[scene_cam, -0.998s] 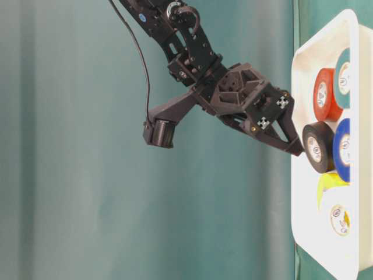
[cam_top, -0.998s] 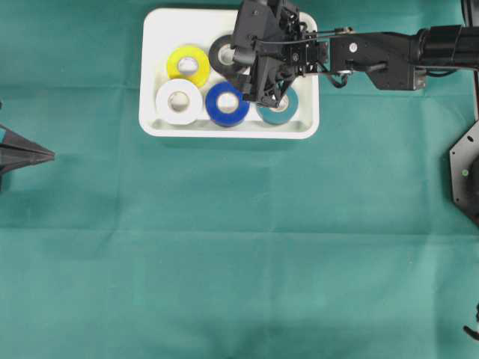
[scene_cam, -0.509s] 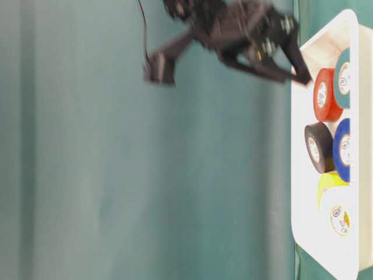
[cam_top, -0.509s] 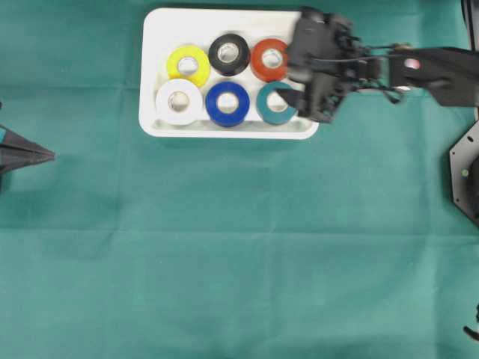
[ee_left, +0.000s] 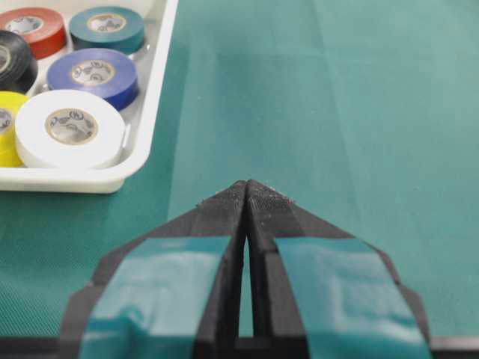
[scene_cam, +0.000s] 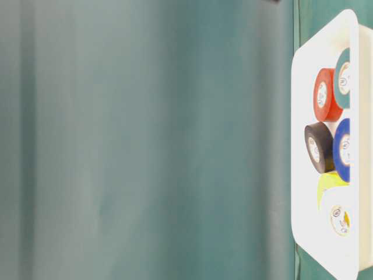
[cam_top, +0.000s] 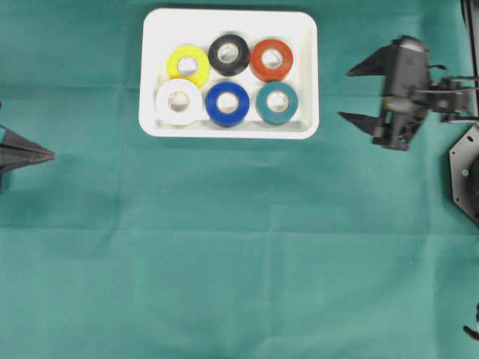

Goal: Put the tape into the white case with the right arm.

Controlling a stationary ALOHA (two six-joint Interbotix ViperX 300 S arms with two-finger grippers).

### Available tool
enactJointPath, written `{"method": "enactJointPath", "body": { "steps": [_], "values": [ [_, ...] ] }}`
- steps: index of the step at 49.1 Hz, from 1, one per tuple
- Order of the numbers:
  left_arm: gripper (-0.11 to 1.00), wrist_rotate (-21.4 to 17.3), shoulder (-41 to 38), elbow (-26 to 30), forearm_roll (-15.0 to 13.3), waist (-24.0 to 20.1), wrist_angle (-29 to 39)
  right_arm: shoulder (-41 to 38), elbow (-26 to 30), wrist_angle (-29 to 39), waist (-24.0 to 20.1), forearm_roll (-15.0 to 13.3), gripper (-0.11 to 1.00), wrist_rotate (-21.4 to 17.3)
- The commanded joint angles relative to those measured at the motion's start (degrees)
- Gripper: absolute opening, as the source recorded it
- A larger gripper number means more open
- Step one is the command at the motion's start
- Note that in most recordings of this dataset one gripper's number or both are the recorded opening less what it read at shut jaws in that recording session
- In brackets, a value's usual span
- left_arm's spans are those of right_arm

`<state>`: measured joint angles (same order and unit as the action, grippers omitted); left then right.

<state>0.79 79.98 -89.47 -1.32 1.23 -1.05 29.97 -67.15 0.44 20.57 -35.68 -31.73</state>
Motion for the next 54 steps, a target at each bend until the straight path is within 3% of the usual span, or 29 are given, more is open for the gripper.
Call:
{"method": "enactJointPath", "body": {
  "steps": [1,17,35,54],
  "values": [
    [0.00,-0.1,-0.4,0.6,0.0,-0.2,-0.3,4.7,-2.5,-1.0,0.0,0.1,0.71,-0.2],
    [0.00,-0.1,-0.5,0.5,0.0,-0.2,-0.3,17.9,-10.9,-0.8,0.0,0.3,0.70,-0.3],
    [0.00,-0.1,-0.5,0.6,0.0,-0.2,-0.3,21.3,-12.7,-1.7,-0.4,0.3,0.70,-0.3],
    [0.00,-0.1,-0.5,0.5,0.0,-0.2,-0.3,22.5,-14.5,-4.8,-8.5,0.4,0.70,-0.4]
  ]
}}
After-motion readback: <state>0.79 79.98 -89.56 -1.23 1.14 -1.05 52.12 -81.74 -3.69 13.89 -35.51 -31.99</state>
